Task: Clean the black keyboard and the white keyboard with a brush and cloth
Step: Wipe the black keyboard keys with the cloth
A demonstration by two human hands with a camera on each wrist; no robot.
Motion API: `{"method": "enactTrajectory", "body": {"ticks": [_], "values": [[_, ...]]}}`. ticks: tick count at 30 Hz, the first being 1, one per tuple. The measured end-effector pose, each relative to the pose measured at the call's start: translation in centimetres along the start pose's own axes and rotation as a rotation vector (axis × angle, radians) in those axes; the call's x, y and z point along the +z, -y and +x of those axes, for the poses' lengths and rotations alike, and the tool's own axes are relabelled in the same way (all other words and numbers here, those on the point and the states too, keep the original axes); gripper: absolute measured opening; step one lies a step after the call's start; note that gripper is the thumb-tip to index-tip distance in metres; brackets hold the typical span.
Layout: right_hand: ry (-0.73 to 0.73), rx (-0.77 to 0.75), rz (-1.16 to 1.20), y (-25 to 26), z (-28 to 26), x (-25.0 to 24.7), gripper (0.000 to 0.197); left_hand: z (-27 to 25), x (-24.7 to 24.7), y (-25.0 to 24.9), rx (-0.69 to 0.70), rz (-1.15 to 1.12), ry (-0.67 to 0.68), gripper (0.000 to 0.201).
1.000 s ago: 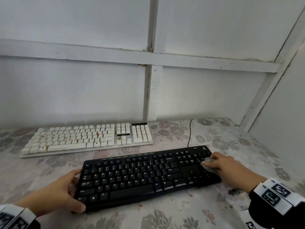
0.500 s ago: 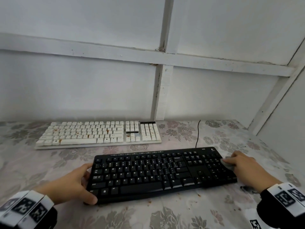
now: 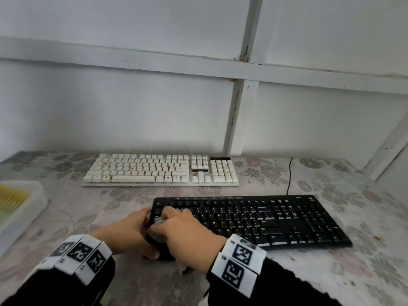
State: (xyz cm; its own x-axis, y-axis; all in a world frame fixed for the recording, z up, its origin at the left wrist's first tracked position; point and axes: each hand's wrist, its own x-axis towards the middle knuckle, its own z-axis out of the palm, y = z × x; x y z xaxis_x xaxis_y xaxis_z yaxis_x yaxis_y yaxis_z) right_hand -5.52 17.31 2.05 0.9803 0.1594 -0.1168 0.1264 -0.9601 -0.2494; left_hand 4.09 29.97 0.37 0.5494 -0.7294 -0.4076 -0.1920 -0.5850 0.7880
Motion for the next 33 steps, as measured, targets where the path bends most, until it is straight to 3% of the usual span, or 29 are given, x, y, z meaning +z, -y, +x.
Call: {"method": "enactTrajectory", "body": {"ticks": [4, 7, 16, 22, 24, 29, 33], "values": [[0.061, 0.016, -0.059, 1.3, 1.1, 1.1, 0.029, -0.3, -0.2, 0.0, 0.026, 0.083, -0.023, 0.080], [0.039, 0.036, -0.113, 1.0, 0.0, 0.6, 0.029, -0.2, -0.2, 0.1, -0.001, 0.051, -0.020, 0.093], [0.010, 0.102, -0.090, -5.2, -5.4, -0.1, 0.052, -0.6, 0.0, -0.4, -0.030, 0.037, 0.001, 0.086], [0.019, 0.235, -0.122, -8.5, -7.3, -0.8, 0.026, -0.7, 0.0, -0.5, -0.027, 0.024, 0.002, 0.086], [0.026, 0.202, -0.105, -7.2, -6.4, -1.8, 0.023, -0.7, 0.0, -0.5, -0.022, 0.010, 0.007, 0.086], [0.045, -0.079, -0.046, -0.6, -1.6, -2.6, 0.020, -0.7, 0.0, -0.7, 0.006, -0.018, -0.007, 0.080], [0.146, -0.066, -0.114, 1.5, 1.3, -0.6, 0.033, -0.8, 0.1, -0.7, 0.043, 0.040, -0.044, 0.069]]}}
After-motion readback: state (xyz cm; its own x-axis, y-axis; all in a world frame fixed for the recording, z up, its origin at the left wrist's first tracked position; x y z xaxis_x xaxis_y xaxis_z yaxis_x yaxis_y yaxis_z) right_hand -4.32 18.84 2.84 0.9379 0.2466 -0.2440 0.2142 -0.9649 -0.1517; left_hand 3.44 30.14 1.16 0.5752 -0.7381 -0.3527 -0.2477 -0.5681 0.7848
